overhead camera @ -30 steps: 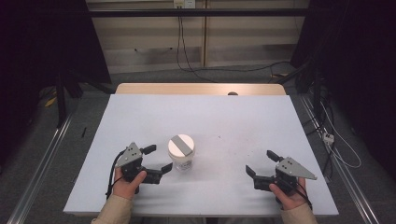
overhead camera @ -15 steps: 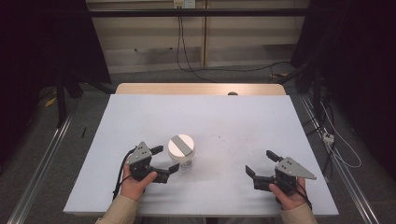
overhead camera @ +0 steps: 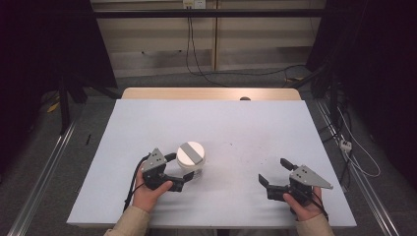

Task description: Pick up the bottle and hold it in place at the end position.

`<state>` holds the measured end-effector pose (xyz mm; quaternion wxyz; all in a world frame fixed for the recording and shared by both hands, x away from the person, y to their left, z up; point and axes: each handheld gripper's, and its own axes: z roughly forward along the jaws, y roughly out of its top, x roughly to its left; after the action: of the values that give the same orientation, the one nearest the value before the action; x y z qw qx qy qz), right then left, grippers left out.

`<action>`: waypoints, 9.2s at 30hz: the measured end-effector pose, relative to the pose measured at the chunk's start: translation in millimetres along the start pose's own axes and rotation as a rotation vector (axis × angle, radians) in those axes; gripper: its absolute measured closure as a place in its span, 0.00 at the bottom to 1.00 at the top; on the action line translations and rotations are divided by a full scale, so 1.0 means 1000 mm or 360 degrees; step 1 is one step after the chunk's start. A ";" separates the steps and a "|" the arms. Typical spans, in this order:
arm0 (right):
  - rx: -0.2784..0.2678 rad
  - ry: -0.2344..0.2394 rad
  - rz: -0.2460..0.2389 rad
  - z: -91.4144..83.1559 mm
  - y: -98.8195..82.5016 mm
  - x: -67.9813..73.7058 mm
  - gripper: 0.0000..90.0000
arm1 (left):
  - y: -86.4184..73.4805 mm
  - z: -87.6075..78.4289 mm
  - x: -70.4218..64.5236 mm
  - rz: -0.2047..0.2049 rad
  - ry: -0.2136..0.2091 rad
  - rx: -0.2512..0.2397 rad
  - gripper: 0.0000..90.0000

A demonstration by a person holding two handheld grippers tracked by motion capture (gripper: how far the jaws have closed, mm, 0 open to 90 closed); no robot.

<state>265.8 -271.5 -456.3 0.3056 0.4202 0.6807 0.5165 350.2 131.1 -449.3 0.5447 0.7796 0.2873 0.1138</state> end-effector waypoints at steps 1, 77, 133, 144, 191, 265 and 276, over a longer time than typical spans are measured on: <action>-0.0001 -0.0001 -0.0001 0.000 0.000 0.000 0.05 | 0.000 0.001 -0.001 0.0004 0.0007 0.0006 0.05; -0.0021 -0.0008 -0.0001 -0.002 0.002 -0.002 0.05 | 0.024 0.030 -0.010 0.0016 0.0106 -0.0223 0.21; -0.0028 -0.0001 -0.0005 -0.002 0.002 -0.002 0.05 | 0.053 0.073 0.008 0.0013 0.0110 -0.0286 0.21; -0.0029 -0.0002 -0.0009 -0.002 0.003 -0.001 0.05 | 0.054 0.081 0.015 -0.0009 0.0133 -0.0273 0.21; -0.0029 0.0007 -0.0016 -0.001 0.003 0.000 0.05 | 0.063 0.107 0.028 0.0017 0.0187 -0.0179 0.21; -0.0011 0.0030 -0.0028 0.005 0.001 0.003 0.05 | 0.065 0.164 0.033 0.0025 0.0253 -0.0102 0.21; -0.0010 0.0033 -0.0035 0.005 0.001 0.004 0.05 | 0.064 0.165 0.028 0.0127 0.0258 -0.0071 0.21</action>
<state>268.8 -265.1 -456.3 0.3055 0.4063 0.6868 0.5195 474.0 2.1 -457.8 0.5318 0.7664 0.2965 0.2046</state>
